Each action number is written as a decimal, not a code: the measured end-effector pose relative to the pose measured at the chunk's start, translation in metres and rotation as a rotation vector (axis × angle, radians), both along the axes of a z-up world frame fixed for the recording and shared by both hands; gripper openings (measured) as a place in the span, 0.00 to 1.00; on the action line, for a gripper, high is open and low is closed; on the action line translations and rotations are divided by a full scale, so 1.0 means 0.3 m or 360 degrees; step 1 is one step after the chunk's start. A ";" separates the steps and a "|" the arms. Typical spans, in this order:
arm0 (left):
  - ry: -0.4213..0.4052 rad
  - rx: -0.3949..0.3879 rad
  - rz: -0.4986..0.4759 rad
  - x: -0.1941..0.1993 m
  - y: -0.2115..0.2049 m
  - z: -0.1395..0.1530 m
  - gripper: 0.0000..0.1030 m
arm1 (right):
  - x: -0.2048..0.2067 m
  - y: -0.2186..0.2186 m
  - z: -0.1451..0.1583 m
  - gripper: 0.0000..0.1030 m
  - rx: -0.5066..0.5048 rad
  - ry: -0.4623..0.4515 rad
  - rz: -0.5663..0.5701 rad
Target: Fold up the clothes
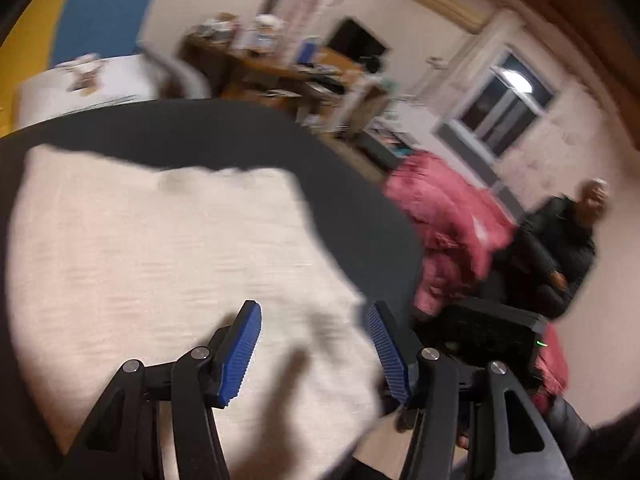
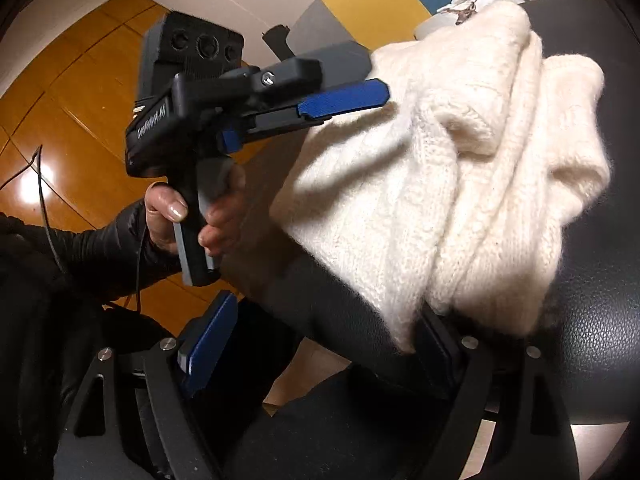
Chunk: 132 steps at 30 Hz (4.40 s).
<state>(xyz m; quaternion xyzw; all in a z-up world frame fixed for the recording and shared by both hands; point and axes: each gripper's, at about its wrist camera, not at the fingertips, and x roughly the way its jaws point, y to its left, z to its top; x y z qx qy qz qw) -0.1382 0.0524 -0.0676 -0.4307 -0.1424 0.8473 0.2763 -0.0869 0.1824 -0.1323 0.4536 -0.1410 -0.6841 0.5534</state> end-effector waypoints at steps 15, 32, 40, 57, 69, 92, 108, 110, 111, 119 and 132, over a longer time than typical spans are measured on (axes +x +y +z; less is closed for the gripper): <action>0.0009 -0.0557 -0.0273 -0.008 0.241 -0.063 0.54 | 0.045 0.002 0.126 0.84 0.0076 0.0200 -0.0070; 0.0010 0.0167 0.0170 0.024 -0.206 0.034 0.55 | -0.020 0.008 0.263 0.85 0.0163 0.0474 -0.0200; -0.0019 -0.0093 0.0126 0.060 -0.139 -0.059 0.55 | -0.064 -0.044 0.208 0.86 0.0487 0.0744 -0.0164; 0.0113 0.0336 0.0382 -0.115 -0.470 0.054 0.56 | -0.229 -0.102 0.168 0.86 0.0660 0.0654 -0.0339; 0.0054 0.0153 0.0246 -0.261 -0.396 -0.047 0.55 | -0.330 -0.173 0.115 0.88 0.0670 0.0675 -0.0488; -0.0032 0.0117 0.0238 -0.444 -0.495 0.020 0.56 | -0.340 -0.155 0.099 0.88 0.0526 0.0660 -0.0517; -0.0007 -0.0161 0.0302 -0.226 -0.413 0.071 0.56 | -0.345 -0.174 0.125 0.91 0.0618 0.0636 -0.0433; 0.0072 -0.0125 0.0269 -0.122 -0.399 0.097 0.56 | -0.315 -0.183 0.184 0.92 0.0645 0.0661 -0.0443; 0.0097 -0.0106 0.0242 -0.085 -0.384 0.103 0.56 | -0.292 -0.179 0.217 0.92 0.0600 0.0678 -0.0443; -0.0058 -0.0195 0.0225 0.052 -0.281 -0.021 0.62 | -0.043 -0.228 0.114 0.91 0.0898 0.0818 -0.0111; 0.0080 -0.0127 0.0347 0.214 -0.275 0.039 0.60 | 0.047 -0.027 0.133 0.96 0.0502 0.0509 -0.0240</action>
